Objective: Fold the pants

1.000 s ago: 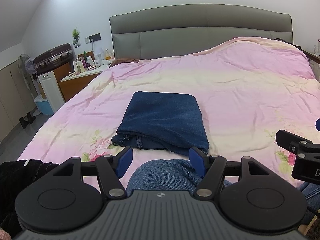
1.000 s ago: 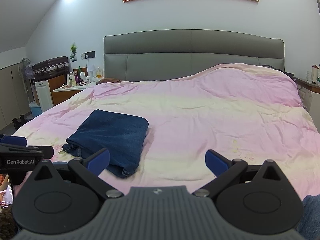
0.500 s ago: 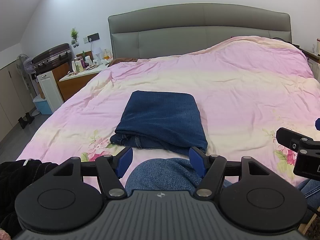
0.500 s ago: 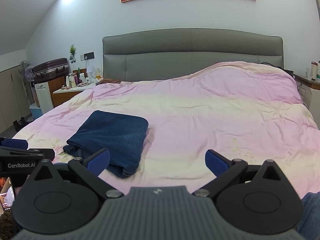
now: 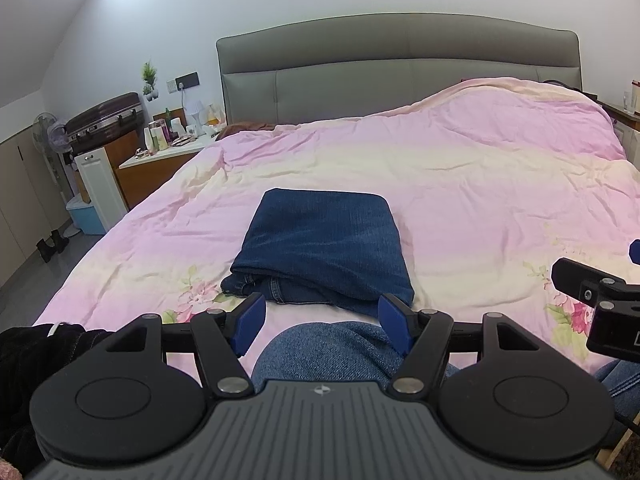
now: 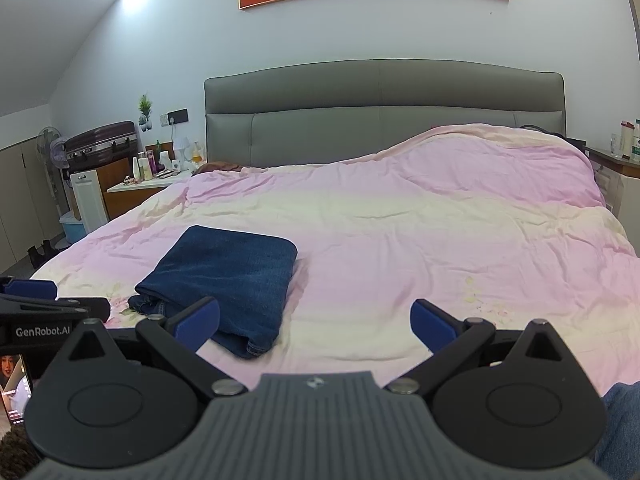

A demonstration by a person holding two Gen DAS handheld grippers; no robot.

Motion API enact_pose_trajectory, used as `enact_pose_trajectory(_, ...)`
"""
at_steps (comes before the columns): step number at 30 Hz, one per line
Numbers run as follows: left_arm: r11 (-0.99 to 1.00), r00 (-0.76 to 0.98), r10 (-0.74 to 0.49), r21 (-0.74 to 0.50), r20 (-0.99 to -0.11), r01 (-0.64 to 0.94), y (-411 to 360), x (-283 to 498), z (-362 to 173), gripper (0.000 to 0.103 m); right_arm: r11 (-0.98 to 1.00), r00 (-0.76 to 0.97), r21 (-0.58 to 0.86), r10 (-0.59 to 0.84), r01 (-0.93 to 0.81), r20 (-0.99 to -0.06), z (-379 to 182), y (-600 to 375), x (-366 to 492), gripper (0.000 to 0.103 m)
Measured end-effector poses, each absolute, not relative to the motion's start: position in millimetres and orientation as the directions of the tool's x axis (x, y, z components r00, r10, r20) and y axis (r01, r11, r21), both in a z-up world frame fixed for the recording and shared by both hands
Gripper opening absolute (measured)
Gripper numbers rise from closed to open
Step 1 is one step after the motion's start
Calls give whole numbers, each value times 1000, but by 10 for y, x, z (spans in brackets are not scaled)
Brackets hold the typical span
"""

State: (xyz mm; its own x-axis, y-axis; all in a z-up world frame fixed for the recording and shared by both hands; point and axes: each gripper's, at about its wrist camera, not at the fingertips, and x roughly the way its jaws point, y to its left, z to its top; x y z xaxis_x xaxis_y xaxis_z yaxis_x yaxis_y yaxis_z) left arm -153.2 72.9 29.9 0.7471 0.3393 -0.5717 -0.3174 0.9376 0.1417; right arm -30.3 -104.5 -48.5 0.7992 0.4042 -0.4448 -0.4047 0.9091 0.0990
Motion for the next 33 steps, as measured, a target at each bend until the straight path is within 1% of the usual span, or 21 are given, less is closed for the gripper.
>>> enact_pose_trajectory(33,945,775,326,154,-542,-289,700,-1584,338,76,905,797,105,413,-411,-441,-454,-1056,-357,98)
